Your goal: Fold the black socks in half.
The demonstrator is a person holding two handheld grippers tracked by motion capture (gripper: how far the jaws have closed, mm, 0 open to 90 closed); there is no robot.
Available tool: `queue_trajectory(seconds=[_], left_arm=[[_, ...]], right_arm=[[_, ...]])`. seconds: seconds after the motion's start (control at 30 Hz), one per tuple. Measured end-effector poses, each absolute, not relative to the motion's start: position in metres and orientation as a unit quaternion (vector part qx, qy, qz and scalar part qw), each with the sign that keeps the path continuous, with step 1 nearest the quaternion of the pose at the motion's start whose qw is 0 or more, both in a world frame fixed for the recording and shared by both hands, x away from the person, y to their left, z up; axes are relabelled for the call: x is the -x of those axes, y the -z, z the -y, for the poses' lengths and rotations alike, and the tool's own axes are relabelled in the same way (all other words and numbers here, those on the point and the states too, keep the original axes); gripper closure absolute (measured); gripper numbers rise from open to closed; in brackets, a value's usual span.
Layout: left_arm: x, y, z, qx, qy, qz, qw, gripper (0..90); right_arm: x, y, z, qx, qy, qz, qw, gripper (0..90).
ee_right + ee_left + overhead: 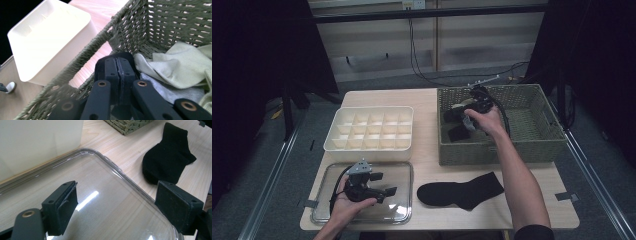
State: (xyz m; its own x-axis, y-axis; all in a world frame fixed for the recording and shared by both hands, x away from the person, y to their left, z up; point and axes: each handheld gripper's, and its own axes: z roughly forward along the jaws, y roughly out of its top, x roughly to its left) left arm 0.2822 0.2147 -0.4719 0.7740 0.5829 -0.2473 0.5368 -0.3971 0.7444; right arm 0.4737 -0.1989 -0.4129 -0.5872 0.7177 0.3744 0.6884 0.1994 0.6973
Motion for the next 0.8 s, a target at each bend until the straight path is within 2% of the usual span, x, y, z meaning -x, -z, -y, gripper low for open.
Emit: queue_trajectory(seconds=[0.3,0.8], left_arm=[[-0.280,0.471,-0.214,-0.836,-0.029,-0.332,0.435,17.5],[-0.279,0.471,-0.215,-0.835,-0.031,-0.332,0.438,15.6]], right_arm=[[-0.465,0.408,0.205,-0.450,-0.467,-0.761,0.020,87.9],[-0.442,0.378,0.211,-0.437,-0.508,-0.741,0.045,87.9]])
